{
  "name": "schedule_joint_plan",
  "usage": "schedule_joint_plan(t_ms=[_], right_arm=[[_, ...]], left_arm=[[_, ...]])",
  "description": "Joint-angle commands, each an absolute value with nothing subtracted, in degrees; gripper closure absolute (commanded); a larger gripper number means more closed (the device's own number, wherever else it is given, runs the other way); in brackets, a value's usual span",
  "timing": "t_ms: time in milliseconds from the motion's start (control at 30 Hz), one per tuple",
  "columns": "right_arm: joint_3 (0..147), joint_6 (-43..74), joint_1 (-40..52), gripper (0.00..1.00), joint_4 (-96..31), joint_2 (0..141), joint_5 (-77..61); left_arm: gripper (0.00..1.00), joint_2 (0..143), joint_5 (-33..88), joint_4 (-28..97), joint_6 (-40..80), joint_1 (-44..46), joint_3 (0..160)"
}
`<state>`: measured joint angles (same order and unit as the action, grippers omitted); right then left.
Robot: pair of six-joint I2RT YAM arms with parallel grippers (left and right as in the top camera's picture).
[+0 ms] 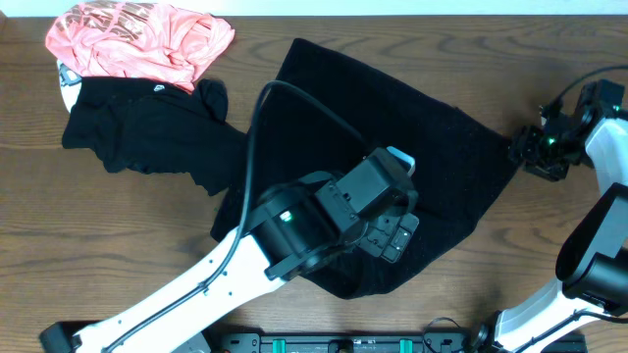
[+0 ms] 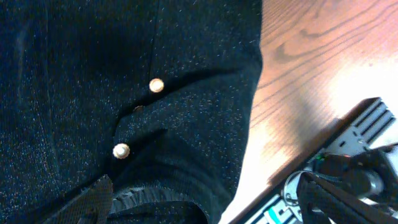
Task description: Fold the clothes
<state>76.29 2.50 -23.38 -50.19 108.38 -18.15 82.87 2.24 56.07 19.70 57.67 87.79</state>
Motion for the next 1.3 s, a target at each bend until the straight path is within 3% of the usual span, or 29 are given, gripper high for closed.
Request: schedule_joint_plan(t_ms=[0, 300, 367, 467, 533, 600, 800, 967, 1200, 1233, 1267], right_arm=[[74.4, 4.7, -24.6, 0.36, -47.7, 109.3, -16.2], [68.8, 5.3, -24.7, 0.36, -39.4, 109.4, -15.0], [68.0, 5.3, -24.7, 0.41, -38.1, 109.4, -15.0], [67.4, 5.6, -24.7, 0.68, -36.6, 109.5, -15.3], [67.4, 5.8, -24.7, 0.74, -35.8, 109.5, -15.5], [67.4, 5.8, -24.7, 0.72, -35.0, 109.5, -15.9], [67.3, 5.8, -24.5, 0.48, -34.7, 109.8, -16.1], [67.3, 5.8, -24.3, 0.46, -34.7, 110.7, -16.1], [67.3, 5.8, -23.9, 0.62, -33.7, 113.9, -17.9], [67.3, 5.7, -23.9, 0.68, -33.3, 114.2, -18.1], [67.3, 5.7, -23.9, 0.82, -32.8, 114.2, -18.3]], left_arm=[[0.05, 84.4, 0.4, 56.0, 20.0, 56.5, 88.1], [0.05, 86.9, 0.4, 56.0, 20.0, 51.8, 88.1], [0.05, 86.9, 0.4, 55.9, 20.0, 50.9, 88.1], [0.05, 86.9, 0.4, 55.9, 20.0, 49.8, 88.1], [0.05, 86.9, 0.3, 55.9, 20.0, 49.2, 88.1], [0.05, 86.9, 0.3, 55.9, 20.0, 48.7, 88.1], [0.05, 86.9, 0.3, 55.6, 20.0, 47.0, 88.1], [0.05, 86.9, 0.3, 55.6, 19.7, 46.3, 88.1], [0.05, 86.9, 0.3, 55.6, 19.1, 46.3, 88.1], [0.05, 86.9, 0.3, 55.6, 19.1, 46.3, 88.1], [0.05, 86.9, 0.3, 55.6, 19.2, 46.3, 88.1]])
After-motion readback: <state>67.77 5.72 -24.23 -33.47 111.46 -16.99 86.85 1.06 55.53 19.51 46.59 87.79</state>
